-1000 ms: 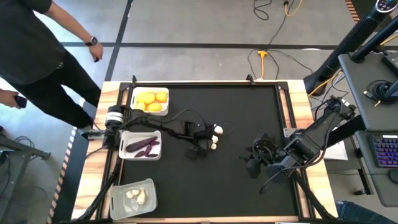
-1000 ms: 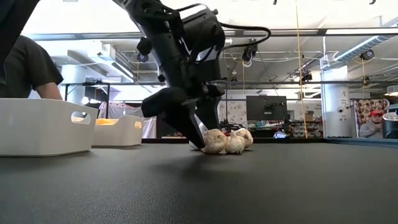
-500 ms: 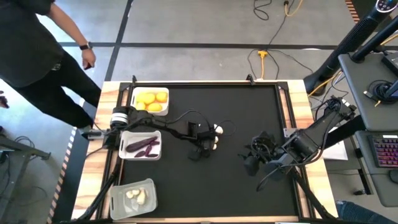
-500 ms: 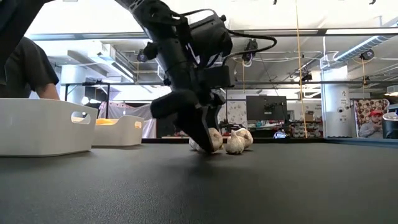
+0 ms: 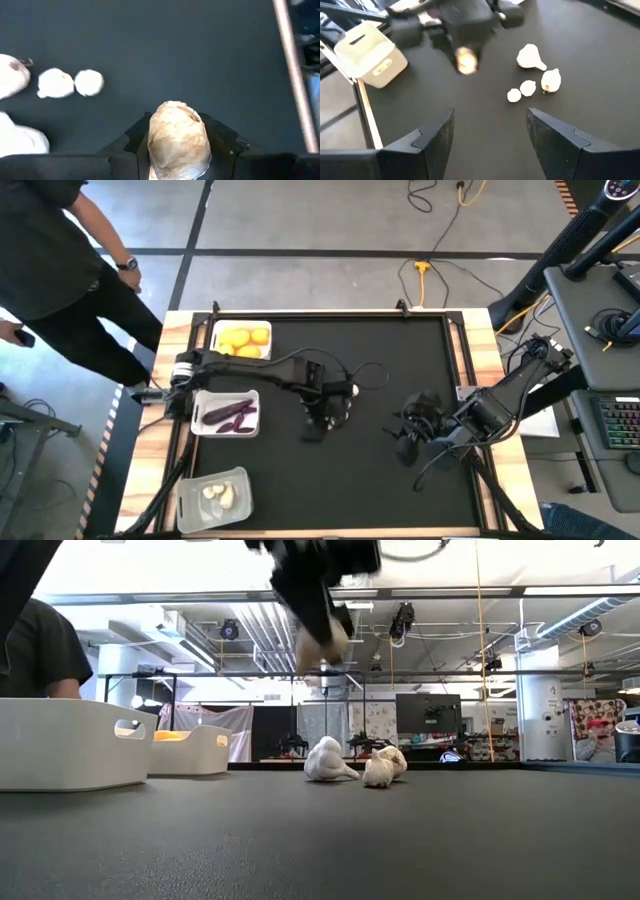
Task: Sort produce into baskets
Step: Put the garlic into the gray bin
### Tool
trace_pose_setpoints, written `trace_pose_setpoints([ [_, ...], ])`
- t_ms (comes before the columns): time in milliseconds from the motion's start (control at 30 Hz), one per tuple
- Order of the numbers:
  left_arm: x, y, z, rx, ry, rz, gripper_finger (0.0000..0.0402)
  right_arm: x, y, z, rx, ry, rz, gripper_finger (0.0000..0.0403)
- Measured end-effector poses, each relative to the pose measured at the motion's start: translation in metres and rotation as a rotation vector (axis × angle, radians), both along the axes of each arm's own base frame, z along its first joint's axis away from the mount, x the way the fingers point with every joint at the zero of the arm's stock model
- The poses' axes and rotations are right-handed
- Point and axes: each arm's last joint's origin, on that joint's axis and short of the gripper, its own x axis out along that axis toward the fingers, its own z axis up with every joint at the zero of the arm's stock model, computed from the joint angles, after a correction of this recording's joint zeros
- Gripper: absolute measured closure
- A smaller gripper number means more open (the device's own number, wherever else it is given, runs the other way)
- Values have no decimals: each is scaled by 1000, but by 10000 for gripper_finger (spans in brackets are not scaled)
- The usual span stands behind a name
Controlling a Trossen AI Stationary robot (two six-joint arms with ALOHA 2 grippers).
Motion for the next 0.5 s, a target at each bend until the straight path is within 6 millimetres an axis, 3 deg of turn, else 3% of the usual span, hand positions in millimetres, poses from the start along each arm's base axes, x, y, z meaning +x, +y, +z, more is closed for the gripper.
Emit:
trace_pose_setpoints([
  [267,-40,-48,47,-41,90,29,286,1,-2,0,-81,29,68,165],
  [500,-103,-101,50,-62,259,282,287,3,-5,0,-222,81,187,165],
])
